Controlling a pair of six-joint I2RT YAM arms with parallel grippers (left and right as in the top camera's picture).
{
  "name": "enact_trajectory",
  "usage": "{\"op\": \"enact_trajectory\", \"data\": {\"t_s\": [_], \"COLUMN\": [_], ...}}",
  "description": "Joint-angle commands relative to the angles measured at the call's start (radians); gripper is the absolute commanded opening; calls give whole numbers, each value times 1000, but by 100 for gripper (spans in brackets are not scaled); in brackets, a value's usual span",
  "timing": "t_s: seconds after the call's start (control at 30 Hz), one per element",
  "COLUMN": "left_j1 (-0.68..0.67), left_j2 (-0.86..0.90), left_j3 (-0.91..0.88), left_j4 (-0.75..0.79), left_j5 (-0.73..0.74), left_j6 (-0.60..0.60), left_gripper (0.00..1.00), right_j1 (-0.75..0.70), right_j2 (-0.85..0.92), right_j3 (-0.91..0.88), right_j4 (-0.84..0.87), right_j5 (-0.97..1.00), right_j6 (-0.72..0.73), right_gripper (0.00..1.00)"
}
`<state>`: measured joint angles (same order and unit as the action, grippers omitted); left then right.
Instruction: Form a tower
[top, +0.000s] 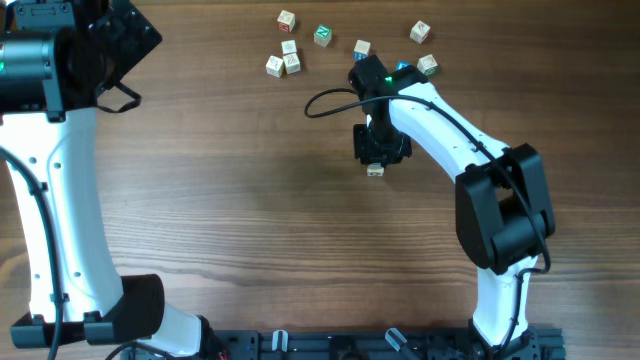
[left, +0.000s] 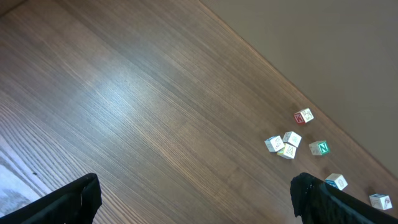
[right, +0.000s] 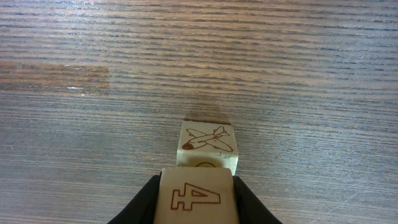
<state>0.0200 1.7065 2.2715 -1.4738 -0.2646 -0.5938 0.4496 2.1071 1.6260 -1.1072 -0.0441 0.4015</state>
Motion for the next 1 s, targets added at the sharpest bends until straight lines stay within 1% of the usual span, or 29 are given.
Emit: {"op": "enact_trajectory", "data": {"t_s": [0.0,0.1,0.33,0.63,0.97], "left_j1": [5,5,5,5,5], "left_j2": [-18,-18,-18,-18,-18], "left_j3": [10,10,10,10,10], "left_j4": [2,2,2,2,2], "left_j5": [-16,-16,-16,-16,-16], "left_j6": [-14,-14,-14,-14,-14], "left_gripper": [100,100,100,100,100], "right_j1": [2,2,2,2,1], "right_j2": [-31,-31,-31,-31,-31], "right_j3": [-15,-46,-47,-47,-44], "right_j4": [1,30,32,31,22], "right_j5": [18,5,2,2,6], "right_j6": [-7,-6,-6,1,25], "right_gripper": [19,19,19,28,27]}}
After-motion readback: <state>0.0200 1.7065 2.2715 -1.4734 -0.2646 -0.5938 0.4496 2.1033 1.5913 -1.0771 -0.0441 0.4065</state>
